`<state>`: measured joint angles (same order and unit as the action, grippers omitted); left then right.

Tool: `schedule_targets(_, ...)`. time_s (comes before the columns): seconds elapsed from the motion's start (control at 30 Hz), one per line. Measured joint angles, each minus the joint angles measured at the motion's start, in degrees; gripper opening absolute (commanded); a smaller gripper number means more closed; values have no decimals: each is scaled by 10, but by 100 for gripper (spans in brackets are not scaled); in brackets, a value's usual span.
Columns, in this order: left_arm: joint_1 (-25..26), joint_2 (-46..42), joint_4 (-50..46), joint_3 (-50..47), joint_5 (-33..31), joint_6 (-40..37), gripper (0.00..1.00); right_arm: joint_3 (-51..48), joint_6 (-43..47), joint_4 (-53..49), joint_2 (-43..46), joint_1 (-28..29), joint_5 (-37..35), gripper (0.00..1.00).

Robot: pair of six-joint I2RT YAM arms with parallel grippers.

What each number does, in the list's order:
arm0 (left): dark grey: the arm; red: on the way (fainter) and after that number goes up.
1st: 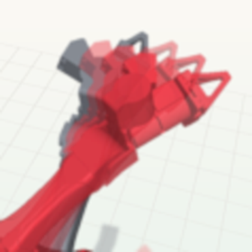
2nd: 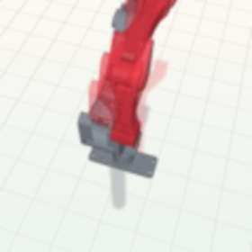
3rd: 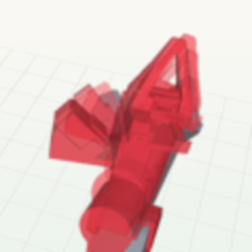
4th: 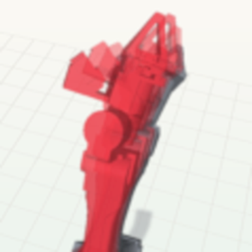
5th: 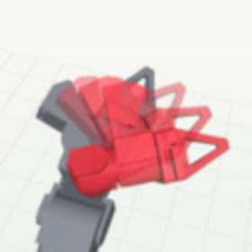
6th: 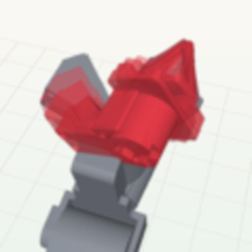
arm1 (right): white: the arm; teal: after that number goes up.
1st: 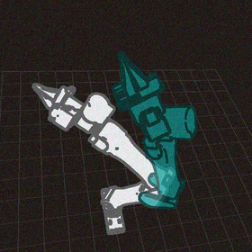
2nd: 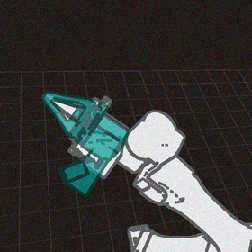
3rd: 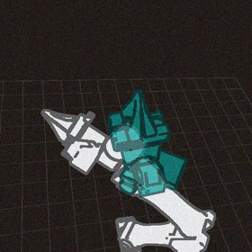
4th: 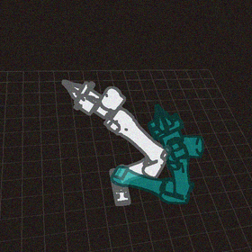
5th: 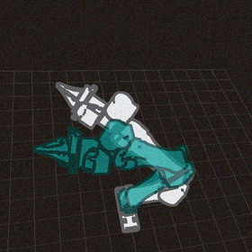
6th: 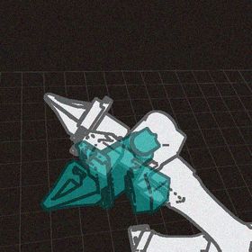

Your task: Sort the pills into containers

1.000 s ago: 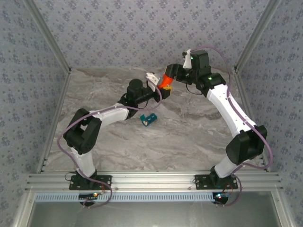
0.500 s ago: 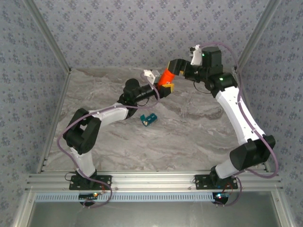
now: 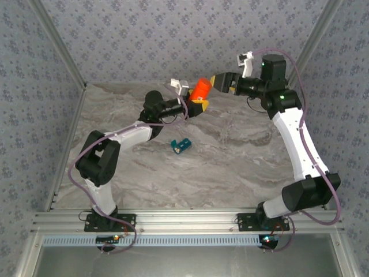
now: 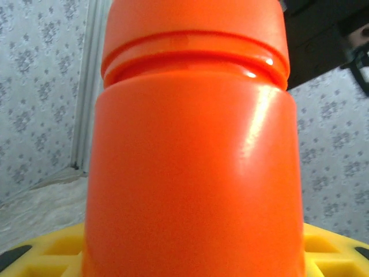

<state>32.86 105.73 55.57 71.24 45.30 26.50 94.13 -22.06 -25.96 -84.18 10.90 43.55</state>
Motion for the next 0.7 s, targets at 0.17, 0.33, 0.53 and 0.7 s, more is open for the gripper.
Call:
schedule_targets(0.17, -9, 6, 15, 13, 32, 35, 0, 0, 15, 0, -18, -3, 52, 82)
schedule_targets(0.33, -9, 8, 15, 14, 53, 47, 0, 0, 21, 0, -26, -2, 84, 82)
schedule_targets(0.53, -9, 17, 14, 15, 65, 56, 0, 13, 23, -2, -45, 9, 92, 80)
schedule_targets(0.7, -9, 17, 14, 15, 66, 59, 0, 22, 26, -10, -60, 18, 92, 75)
